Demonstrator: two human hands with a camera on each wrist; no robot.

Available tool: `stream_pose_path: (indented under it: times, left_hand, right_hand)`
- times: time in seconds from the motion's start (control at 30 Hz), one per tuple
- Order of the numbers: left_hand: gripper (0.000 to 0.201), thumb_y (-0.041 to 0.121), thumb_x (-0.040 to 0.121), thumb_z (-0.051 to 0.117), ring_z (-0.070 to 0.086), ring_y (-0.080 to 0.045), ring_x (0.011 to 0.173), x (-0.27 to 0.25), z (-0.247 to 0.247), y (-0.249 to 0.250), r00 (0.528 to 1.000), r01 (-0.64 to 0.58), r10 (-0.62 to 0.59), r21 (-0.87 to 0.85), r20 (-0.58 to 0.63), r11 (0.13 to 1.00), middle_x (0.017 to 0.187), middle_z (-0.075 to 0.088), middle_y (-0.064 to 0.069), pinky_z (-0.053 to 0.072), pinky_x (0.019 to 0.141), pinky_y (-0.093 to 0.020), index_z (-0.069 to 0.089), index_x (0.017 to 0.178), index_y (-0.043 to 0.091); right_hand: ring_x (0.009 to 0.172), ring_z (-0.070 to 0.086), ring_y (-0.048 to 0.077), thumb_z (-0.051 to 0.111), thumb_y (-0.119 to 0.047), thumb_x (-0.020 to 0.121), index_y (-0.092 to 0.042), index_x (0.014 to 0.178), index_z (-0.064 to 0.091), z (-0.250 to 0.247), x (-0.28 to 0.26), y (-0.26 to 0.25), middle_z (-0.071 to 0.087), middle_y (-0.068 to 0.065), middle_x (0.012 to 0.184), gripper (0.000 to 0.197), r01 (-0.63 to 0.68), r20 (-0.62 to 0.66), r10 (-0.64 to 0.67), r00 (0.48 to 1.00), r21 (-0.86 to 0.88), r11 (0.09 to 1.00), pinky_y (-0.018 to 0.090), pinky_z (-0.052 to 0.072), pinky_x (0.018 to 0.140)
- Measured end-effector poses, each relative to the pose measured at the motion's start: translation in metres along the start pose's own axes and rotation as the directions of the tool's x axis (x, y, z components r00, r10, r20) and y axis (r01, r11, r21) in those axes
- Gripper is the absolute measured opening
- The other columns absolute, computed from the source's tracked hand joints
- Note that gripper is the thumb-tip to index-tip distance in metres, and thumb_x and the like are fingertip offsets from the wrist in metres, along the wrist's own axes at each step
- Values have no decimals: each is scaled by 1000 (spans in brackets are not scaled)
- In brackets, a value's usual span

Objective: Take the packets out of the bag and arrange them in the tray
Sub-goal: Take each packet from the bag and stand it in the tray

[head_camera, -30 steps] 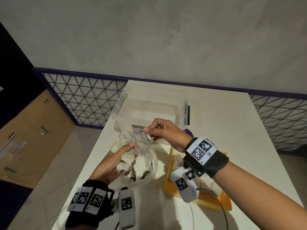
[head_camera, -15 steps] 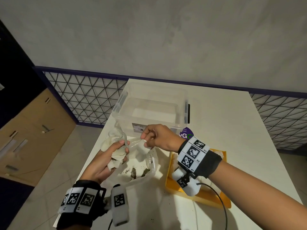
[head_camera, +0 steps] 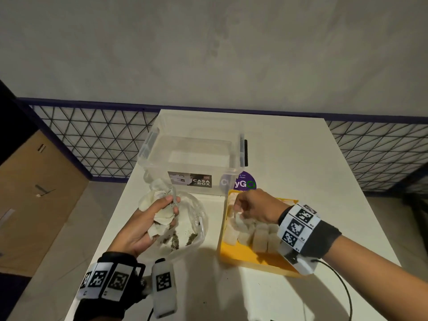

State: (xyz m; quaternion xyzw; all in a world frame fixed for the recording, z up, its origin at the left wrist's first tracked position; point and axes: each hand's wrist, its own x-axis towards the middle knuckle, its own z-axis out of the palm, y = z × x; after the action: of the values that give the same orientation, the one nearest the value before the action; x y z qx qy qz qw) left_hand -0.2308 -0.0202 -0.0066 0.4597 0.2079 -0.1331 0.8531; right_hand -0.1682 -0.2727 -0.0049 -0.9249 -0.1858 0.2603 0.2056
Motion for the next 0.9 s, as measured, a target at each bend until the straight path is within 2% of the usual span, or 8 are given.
stream_pose_path:
  times: [0.07, 0.17, 0.3, 0.4, 0.5, 0.7, 0.83, 0.9]
  left_hand:
    - [14, 17, 78, 63, 58, -13, 59, -1, 1, 0, 1000, -5, 4, 41, 9, 999, 84, 63, -7, 48, 47, -21, 69, 88, 9]
    - [16, 19, 80, 63, 54, -15, 59, -4, 0, -2, 1000, -22, 21, 100, 10, 995, 82, 60, -9, 47, 48, -21, 77, 74, 14]
    - [18, 20, 85, 60, 54, -15, 57, -8, 0, -3, 1000, -31, 30, 163, 6, 986, 77, 58, -10, 48, 48, -22, 72, 86, 8]
    - [21, 20, 89, 57, 52, -15, 52, -9, 0, -5, 1000, -20, 21, 196, 0, 980, 71, 57, -9, 47, 48, -20, 66, 97, 3]
    - [19, 19, 92, 55, 51, -16, 53, -10, 1, -5, 1000, -16, 16, 199, 4, 980, 75, 57, -10, 45, 47, -20, 68, 93, 6]
    - [18, 20, 88, 58, 49, -16, 54, -8, 1, -7, 1000, 4, -9, 211, 26, 977, 75, 54, -11, 45, 47, -21, 68, 91, 6]
    - [22, 25, 82, 60, 47, -16, 51, -6, -2, -6, 998, 34, -44, 251, 34, 967, 72, 54, -8, 38, 46, -21, 66, 95, 7]
    - [21, 25, 84, 59, 47, -16, 50, -6, -3, -6, 998, 42, -55, 276, 39, 960, 72, 55, -6, 35, 44, -21, 67, 95, 9]
  right_hand:
    - [83, 50, 11, 56, 2, 82, -9, 99, 66, 14, 0, 5, 58, -3, 88, 22, -37, 60, 36, 998, 7, 999, 12, 37, 65]
    - [85, 54, 12, 62, -2, 82, -11, 96, 68, 33, 2, 5, 64, 1, 92, 18, -58, 149, 54, 987, 24, 998, 19, 41, 75]
    - [83, 53, 13, 65, -5, 81, -11, 96, 68, 50, 14, 4, 57, -3, 84, 16, -86, 149, 73, 986, 80, 993, 22, 40, 75]
    - [84, 53, 15, 62, -4, 81, -13, 93, 68, 61, 24, 8, 59, -2, 87, 16, -90, 79, 88, 993, 24, 996, 23, 41, 78]
    - [92, 56, 19, 59, -4, 82, -14, 94, 67, 65, 29, 10, 65, 3, 97, 17, -78, 12, 79, 997, -39, 996, 27, 44, 83]
    - [88, 52, 16, 63, -16, 83, -19, 95, 64, 61, 29, 18, 61, -1, 94, 13, -52, -76, 51, 996, -18, 998, 25, 43, 79]
    - [91, 49, 12, 50, -16, 91, -16, 93, 64, 38, 21, 3, 63, -1, 94, 13, 87, -331, -96, 939, -41, 995, 22, 35, 74]
    - [92, 46, 9, 51, -18, 93, -18, 100, 64, 23, 19, -19, 62, -6, 96, 15, 201, -397, -163, 903, 55, 978, 21, 35, 75]
